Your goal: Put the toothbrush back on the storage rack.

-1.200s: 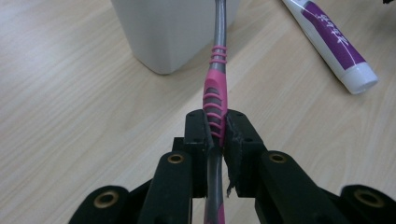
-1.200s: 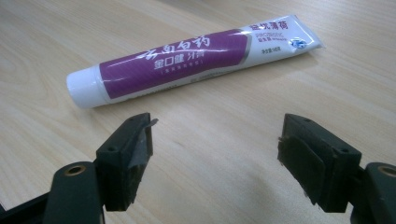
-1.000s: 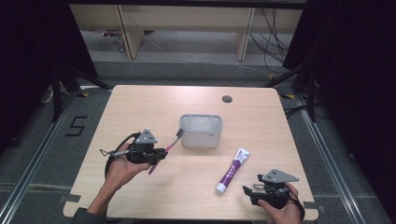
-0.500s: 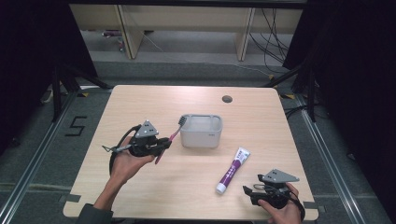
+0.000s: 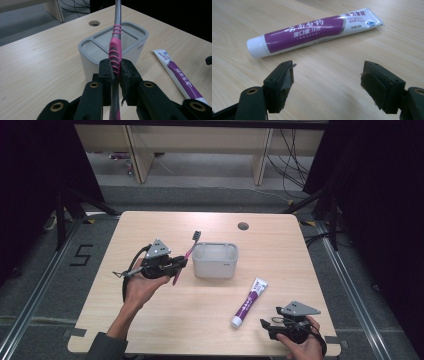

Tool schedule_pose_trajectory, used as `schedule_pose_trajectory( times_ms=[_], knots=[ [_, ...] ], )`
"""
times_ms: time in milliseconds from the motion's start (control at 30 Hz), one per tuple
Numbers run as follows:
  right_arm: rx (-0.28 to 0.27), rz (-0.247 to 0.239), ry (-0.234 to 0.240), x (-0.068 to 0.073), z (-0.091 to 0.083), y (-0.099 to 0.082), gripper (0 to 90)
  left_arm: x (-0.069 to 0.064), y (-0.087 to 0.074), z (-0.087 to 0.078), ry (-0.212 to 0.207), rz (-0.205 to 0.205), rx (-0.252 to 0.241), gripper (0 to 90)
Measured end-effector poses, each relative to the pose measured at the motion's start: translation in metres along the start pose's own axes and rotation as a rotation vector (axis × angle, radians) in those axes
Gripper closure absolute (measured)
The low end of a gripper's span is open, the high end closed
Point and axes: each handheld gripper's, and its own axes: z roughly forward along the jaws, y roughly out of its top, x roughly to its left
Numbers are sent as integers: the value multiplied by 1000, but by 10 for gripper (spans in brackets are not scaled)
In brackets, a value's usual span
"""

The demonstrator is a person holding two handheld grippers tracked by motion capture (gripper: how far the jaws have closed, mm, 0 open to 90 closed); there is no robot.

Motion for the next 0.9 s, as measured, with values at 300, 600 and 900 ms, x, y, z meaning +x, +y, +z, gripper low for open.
schedule_pose_trajectory(
  times_ms=[300,600,900],
  knots=[
    [-7,-1,-18,0,-1,0,264,-1,12,7,18,-8,-56,794],
    [-6,2,-13,0,-1,0,264,-3,27,19,15,-10,-95,794],
    [-8,3,-14,-1,-1,-1,264,-9,37,29,16,-6,-107,794]
  ],
)
